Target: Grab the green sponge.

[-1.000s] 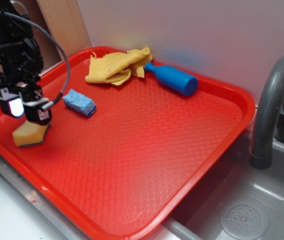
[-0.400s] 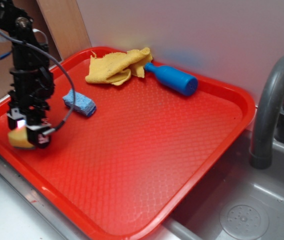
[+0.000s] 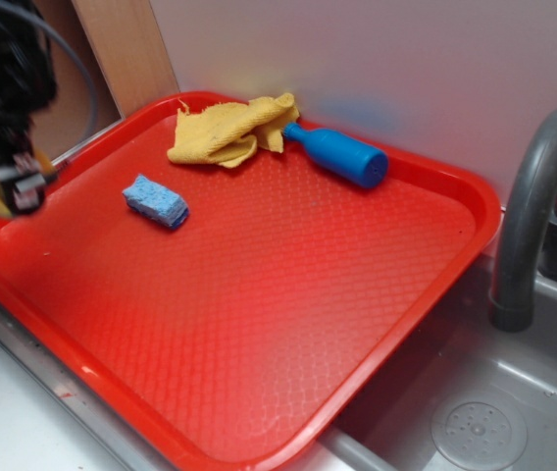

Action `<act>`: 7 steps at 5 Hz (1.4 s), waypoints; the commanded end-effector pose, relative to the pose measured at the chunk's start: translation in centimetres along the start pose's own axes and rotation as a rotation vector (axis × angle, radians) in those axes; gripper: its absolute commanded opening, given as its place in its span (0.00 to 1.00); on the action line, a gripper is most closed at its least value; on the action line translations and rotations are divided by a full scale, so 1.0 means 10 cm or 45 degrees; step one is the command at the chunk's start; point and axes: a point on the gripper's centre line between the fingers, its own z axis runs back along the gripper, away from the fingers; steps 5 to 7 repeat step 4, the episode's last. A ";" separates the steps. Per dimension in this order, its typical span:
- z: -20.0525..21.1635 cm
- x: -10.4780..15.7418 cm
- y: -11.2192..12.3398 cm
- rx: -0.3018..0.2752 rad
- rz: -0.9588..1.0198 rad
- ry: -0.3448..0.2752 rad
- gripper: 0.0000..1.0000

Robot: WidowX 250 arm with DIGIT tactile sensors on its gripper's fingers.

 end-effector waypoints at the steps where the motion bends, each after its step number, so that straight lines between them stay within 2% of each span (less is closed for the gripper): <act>1: 0.69 -0.12 0.25 -0.035 -0.012 -0.239 0.00; 2: 0.95 -0.23 0.37 -0.021 0.023 -0.356 0.00; 3: 1.11 -0.30 0.39 0.010 -0.013 -0.477 0.00; 4: 1.20 -0.38 0.49 -0.060 -0.069 -0.580 0.00; 7: 1.20 -0.38 0.49 -0.060 -0.069 -0.580 0.00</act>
